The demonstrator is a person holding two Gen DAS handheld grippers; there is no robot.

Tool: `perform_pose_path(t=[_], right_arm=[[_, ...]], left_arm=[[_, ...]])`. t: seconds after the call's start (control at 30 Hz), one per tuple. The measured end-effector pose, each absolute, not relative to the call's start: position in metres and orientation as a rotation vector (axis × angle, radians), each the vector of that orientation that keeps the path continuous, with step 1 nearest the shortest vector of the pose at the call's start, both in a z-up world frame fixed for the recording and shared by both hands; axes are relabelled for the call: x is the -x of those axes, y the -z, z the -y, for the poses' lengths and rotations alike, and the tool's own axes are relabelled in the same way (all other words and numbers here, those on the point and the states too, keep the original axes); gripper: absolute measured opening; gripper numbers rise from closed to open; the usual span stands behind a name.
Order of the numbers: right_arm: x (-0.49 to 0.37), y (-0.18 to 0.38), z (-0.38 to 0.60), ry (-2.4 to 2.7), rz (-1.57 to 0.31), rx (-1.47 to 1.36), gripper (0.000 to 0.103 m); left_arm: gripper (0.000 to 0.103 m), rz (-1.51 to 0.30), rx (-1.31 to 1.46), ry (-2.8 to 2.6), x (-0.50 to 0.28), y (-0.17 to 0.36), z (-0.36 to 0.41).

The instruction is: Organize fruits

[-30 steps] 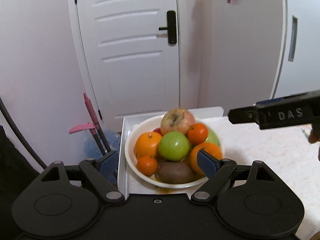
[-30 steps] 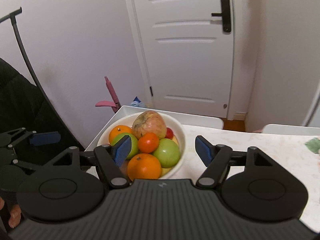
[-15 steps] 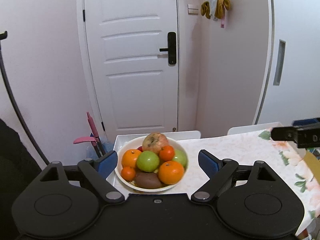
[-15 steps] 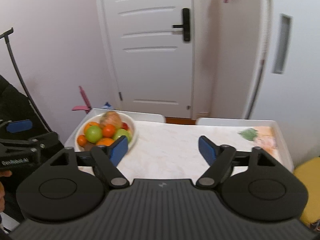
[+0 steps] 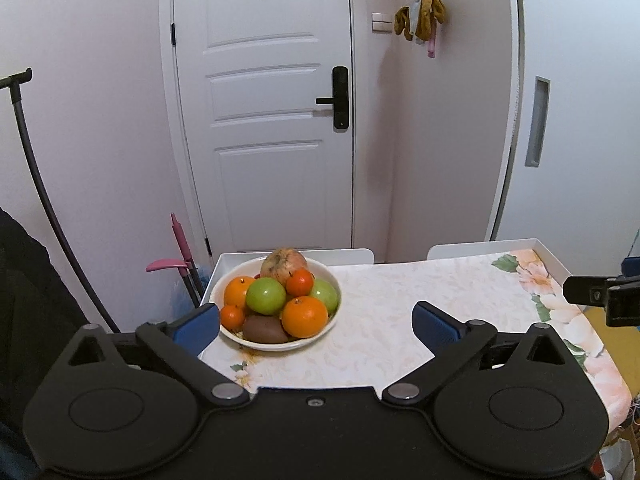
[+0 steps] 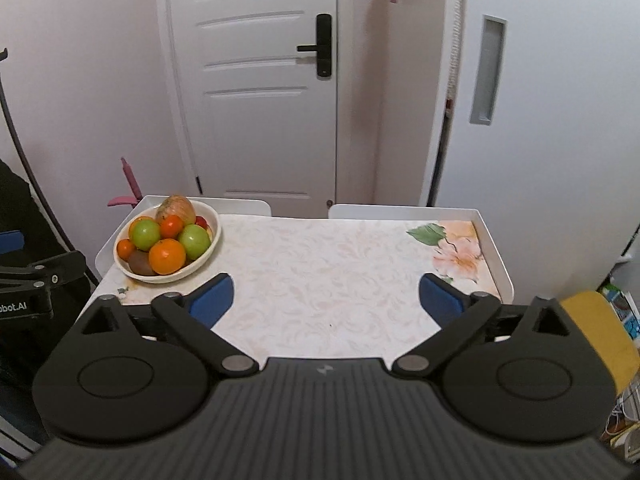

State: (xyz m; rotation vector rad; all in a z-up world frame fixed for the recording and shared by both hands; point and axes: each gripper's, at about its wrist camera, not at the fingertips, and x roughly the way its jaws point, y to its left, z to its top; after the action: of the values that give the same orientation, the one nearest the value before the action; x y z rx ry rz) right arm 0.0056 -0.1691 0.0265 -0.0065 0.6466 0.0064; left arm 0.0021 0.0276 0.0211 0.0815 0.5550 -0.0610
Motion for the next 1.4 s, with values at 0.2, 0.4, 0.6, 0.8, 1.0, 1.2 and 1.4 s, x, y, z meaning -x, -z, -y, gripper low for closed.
perform_pose_path(t=[0.2, 0.4, 0.6, 0.8, 1.0, 1.2, 1.4], right_arm=[[0.001, -0.027, 0.174, 0.016, -0.651, -0.001, 0.103], [0.004, -0.028, 0.174, 0.026, -0.649, -0.002, 0.103], [0.005, -0.029, 0.174, 0.026, -0.648, -0.003, 0.103], [0.005, -0.029, 0.174, 0.028, -0.65, -0.006, 0.103], [0.004, -0.029, 0.175, 0.027, -0.653, -0.008, 0.103], [0.002, -0.027, 0.176, 0.027, -0.66, -0.012, 0.103], [0.0, -0.027, 0.176, 0.031, -0.667, -0.017, 0.103]], left_arm=[[0.103, -0.546, -0.085, 0.061, 0.005, -0.02, -0.022], [0.103, -0.542, -0.092, 0.065, 0.009, -0.019, -0.02], [0.103, -0.538, -0.093, 0.065, 0.01, -0.02, -0.02], [0.103, -0.542, -0.092, 0.065, 0.01, -0.02, -0.02], [0.103, -0.541, -0.099, 0.069, 0.01, -0.02, -0.019], [0.103, -0.543, -0.102, 0.071, 0.009, -0.02, -0.017], [0.103, -0.543, -0.102, 0.074, 0.01, -0.02, -0.017]])
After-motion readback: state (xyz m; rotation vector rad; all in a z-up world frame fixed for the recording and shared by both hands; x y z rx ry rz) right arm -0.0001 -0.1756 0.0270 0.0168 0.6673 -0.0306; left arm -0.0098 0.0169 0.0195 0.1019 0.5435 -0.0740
